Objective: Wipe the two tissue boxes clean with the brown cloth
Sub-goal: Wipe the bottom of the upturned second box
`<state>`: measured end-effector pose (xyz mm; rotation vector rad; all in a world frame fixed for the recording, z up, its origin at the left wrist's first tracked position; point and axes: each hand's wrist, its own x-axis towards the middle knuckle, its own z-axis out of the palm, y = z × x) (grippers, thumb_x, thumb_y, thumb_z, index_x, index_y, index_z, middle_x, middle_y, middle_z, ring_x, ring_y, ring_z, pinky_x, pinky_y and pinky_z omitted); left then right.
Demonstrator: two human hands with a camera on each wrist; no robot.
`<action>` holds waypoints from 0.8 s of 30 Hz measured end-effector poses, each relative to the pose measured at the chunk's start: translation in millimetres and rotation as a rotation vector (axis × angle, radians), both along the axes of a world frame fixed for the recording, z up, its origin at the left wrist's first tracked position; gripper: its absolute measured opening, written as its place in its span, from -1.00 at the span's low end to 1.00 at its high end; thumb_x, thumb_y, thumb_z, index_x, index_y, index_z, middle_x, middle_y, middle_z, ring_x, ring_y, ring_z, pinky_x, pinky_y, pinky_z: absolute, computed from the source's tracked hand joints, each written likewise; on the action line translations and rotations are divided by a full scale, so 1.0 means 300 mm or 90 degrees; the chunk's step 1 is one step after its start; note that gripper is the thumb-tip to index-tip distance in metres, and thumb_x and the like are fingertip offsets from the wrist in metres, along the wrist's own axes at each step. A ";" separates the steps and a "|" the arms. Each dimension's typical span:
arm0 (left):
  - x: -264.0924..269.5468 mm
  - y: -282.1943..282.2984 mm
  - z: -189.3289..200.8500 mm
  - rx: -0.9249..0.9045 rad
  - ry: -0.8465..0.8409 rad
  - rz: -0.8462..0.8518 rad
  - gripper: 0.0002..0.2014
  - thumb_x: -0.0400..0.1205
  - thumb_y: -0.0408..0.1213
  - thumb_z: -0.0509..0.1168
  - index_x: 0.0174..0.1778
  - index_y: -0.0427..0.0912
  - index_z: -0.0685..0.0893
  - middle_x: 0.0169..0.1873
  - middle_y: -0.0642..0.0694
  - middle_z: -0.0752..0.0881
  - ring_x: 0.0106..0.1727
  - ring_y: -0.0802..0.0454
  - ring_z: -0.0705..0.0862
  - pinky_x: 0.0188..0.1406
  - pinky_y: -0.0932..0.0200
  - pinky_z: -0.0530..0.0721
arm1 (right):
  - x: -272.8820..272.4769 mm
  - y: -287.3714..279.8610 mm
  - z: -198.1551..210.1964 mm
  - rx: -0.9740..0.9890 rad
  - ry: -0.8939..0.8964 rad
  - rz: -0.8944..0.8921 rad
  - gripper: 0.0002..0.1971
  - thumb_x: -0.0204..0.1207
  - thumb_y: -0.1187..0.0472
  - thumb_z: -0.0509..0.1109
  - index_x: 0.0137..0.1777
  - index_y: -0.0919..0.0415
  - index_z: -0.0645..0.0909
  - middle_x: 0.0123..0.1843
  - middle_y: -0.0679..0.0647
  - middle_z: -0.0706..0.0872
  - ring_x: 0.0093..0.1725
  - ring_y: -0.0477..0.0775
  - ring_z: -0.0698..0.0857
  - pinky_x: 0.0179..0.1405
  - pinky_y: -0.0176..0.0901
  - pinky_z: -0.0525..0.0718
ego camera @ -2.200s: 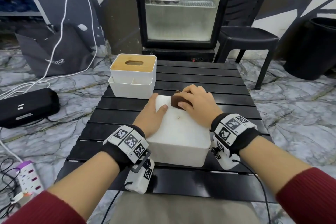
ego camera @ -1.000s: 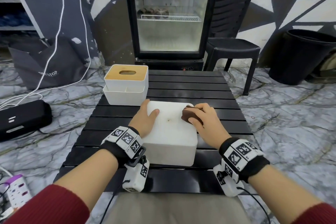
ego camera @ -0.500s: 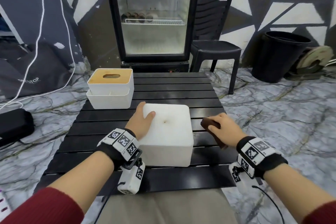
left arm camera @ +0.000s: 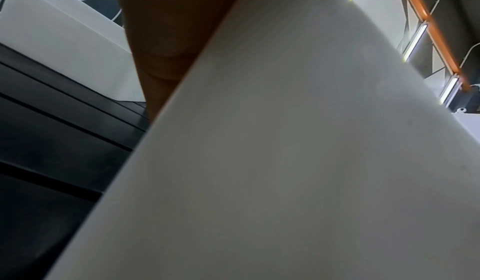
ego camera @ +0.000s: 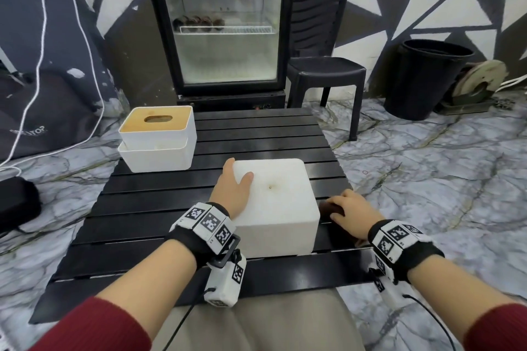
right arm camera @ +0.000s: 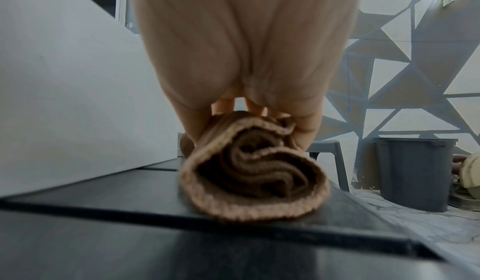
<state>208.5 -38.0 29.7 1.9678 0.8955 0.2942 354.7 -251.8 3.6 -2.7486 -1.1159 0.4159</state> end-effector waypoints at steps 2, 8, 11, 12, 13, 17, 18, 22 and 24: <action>0.000 0.001 0.000 -0.006 -0.002 -0.003 -0.41 0.73 -0.05 0.06 0.65 -0.02 -0.02 0.53 -0.20 0.36 0.45 -0.19 0.44 0.16 0.16 0.33 | 0.000 0.001 0.008 -0.006 0.015 0.001 -0.57 0.54 0.10 0.31 0.42 0.08 0.44 0.21 0.19 0.46 0.25 0.20 0.48 0.28 -0.12 0.42; -0.002 0.008 0.007 -0.068 -0.039 0.016 -0.34 0.72 -0.06 0.10 0.66 -0.02 -0.10 0.60 -0.08 0.25 0.51 -0.13 0.38 0.25 0.17 0.34 | 0.016 0.037 0.115 0.033 0.047 0.000 -0.64 0.59 0.05 0.25 0.36 0.06 0.50 0.29 0.19 0.51 0.34 0.20 0.48 0.35 -0.10 0.40; -0.007 0.026 0.005 -0.100 -0.035 0.013 -0.33 0.71 -0.05 0.14 0.66 -0.03 -0.06 0.57 -0.09 0.31 0.42 -0.10 0.45 0.16 0.20 0.41 | 0.007 0.085 0.162 0.135 0.076 -0.011 -0.61 0.62 0.02 0.19 0.40 0.09 0.46 0.34 0.17 0.53 0.34 0.15 0.49 0.31 -0.15 0.36; -0.010 0.033 0.001 -0.108 -0.034 0.005 -0.33 0.70 -0.05 0.15 0.66 -0.03 -0.03 0.55 -0.10 0.35 0.41 -0.10 0.47 0.21 0.18 0.44 | 0.002 0.104 0.166 0.145 0.088 -0.011 -0.58 0.62 -0.02 0.17 0.43 0.10 0.43 0.38 0.14 0.54 0.35 0.13 0.49 0.33 -0.13 0.37; -0.012 0.040 -0.004 -0.118 -0.038 -0.004 -0.34 0.70 -0.05 0.17 0.66 -0.03 0.00 0.53 -0.10 0.38 0.41 -0.11 0.48 0.31 0.13 0.46 | -0.004 0.122 0.166 0.149 0.103 -0.013 -0.55 0.62 -0.06 0.14 0.45 0.11 0.40 0.40 0.12 0.53 0.36 0.11 0.49 0.34 -0.11 0.39; -0.025 0.062 -0.018 -0.166 -0.051 -0.044 -0.35 0.66 0.01 0.22 0.63 0.07 0.09 0.47 -0.05 0.46 0.42 -0.14 0.49 0.45 -0.11 0.44 | -0.022 0.178 0.146 0.177 0.163 -0.028 -0.53 0.59 -0.18 0.10 0.40 0.04 0.40 0.19 0.03 0.64 0.04 -0.02 0.59 -0.05 -0.22 0.45; -0.028 0.064 -0.018 -0.179 -0.055 -0.052 -0.36 0.65 0.01 0.23 0.62 0.07 0.12 0.45 -0.06 0.48 0.41 -0.14 0.51 0.44 -0.12 0.45 | -0.025 0.188 0.142 0.196 0.182 -0.033 -0.56 0.57 -0.20 0.12 0.37 -0.03 0.41 0.09 -0.04 0.64 -0.09 -0.13 0.58 -0.19 -0.29 0.44; -0.031 0.063 -0.004 -0.216 -0.084 -0.070 -0.43 0.68 -0.09 0.23 0.59 -0.01 0.20 0.40 -0.10 0.53 0.36 -0.09 0.55 0.39 -0.10 0.52 | -0.037 0.215 0.130 0.251 0.228 -0.069 -0.65 0.52 -0.21 0.21 0.21 -0.08 0.39 -0.07 -0.16 0.59 -0.14 -0.19 0.60 -0.37 -0.35 0.51; -0.036 0.060 0.010 -0.213 -0.095 -0.091 -0.47 0.69 -0.16 0.21 0.56 -0.04 0.21 0.38 -0.05 0.53 0.30 -0.01 0.57 0.31 0.05 0.56 | -0.040 0.223 0.134 0.250 0.216 -0.083 -0.57 0.51 -0.19 0.24 0.26 0.05 0.40 0.02 -0.05 0.61 -0.04 -0.02 0.60 -0.31 -0.27 0.50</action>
